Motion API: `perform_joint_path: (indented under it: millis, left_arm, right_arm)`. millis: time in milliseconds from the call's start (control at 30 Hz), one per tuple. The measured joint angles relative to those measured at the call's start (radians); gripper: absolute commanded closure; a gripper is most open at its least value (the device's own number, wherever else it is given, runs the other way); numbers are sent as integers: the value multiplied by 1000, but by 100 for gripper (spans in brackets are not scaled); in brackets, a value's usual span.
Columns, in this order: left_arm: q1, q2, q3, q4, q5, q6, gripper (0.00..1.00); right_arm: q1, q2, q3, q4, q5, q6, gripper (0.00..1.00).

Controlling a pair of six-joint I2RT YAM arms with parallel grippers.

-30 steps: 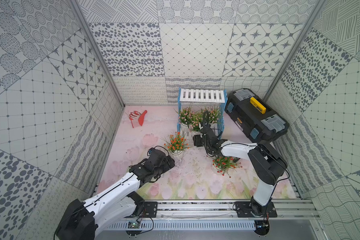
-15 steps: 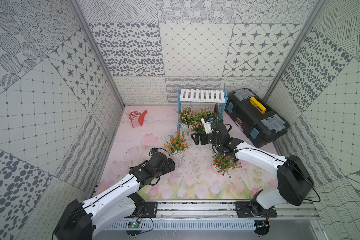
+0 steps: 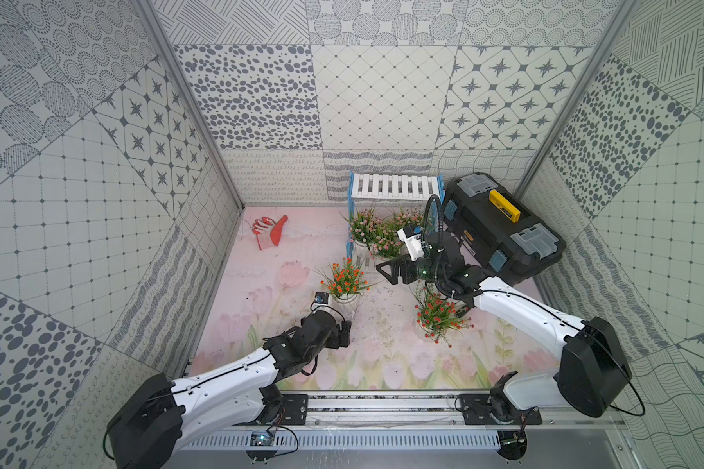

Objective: Place the baby's breath potted plants on the rack by color
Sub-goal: Place the baby's breath potted plant on the rack, then pick up the baby's breath potted plant from the center of the board.

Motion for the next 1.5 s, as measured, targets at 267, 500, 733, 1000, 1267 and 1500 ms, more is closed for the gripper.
perform_joint_path:
  millis: [267,500,733,1000,1267,1500]
  left_arm:
    - [-12,135,-22,241,-29,134,1]
    - [-13,267,-21,430,-74,210,1]
    - [-11,377,-14,584,-138,243,1]
    - [8,469,-10,719,-180,262,1]
    - [68,484,2,809,-171,286,1]
    - [116,518,52,827,-127,299,2]
  right_arm:
    - [-46,-76,3,-11,-70,0,2]
    - [-68,-108,-3,3,-109,-2,2]
    - [-78,-135,-15,10,-135,-15,2]
    - [-87,-144,-32,20,-153,-23,2]
    - [-87,-145,-60,29,-162,-23,2]
    - [-87,-145,-60,34,-163,-23,2]
